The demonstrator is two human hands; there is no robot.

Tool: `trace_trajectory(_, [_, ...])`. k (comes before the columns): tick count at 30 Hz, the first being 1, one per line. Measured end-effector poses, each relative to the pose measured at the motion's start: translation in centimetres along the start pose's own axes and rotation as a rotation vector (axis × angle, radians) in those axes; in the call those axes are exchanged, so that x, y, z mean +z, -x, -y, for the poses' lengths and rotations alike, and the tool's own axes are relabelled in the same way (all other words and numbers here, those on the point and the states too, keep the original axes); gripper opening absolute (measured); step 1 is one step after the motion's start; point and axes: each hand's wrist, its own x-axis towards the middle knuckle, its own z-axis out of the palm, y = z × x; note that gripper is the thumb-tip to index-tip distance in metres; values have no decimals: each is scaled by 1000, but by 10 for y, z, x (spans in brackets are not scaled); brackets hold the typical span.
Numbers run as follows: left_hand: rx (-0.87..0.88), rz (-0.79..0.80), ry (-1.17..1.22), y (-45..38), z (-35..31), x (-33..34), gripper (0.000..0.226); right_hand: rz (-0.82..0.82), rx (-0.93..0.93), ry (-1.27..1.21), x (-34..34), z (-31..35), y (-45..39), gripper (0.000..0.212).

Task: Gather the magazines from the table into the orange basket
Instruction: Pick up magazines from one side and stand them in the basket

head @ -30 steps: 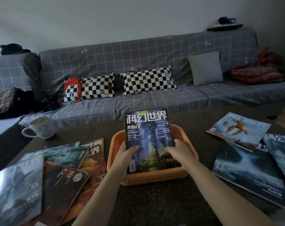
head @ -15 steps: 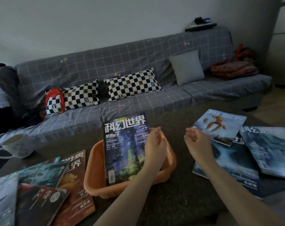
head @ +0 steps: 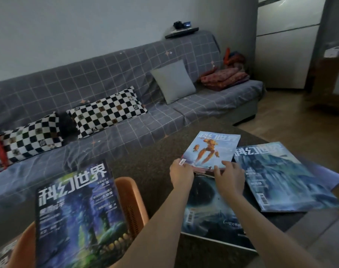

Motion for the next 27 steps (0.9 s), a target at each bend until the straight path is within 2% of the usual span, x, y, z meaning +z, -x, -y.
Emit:
trace_trajectory(4, [-32,-25,-147,-41,7,25,46,-21,-20,74,16,-11,-9,49])
trace_trajectory(10, [15,-27,-418,-73,16,44,59,-38,-18,73,26,-19,-17,55])
trace_trajectory(15, [-45,0,-468,-78,19,37,65,-43,2,-22,22,-21,-16,58])
trace_trajectory(17, [-69,24,-403,-75,19,31,61,-41,18,-75,20,-20,-15,58])
trace_trajectory(22, [-130,129,-67,-56,10,14,49,7,41,-59,12,-16,-10,58])
trace_trajectory(25, [-105,106,23,-39,8,-2,50,67,72,-85,4,-15,-4,57])
trace_trajectory(27, [-54,66,72,-29,10,-16,49,96,111,-200,-3,-12,5,46])
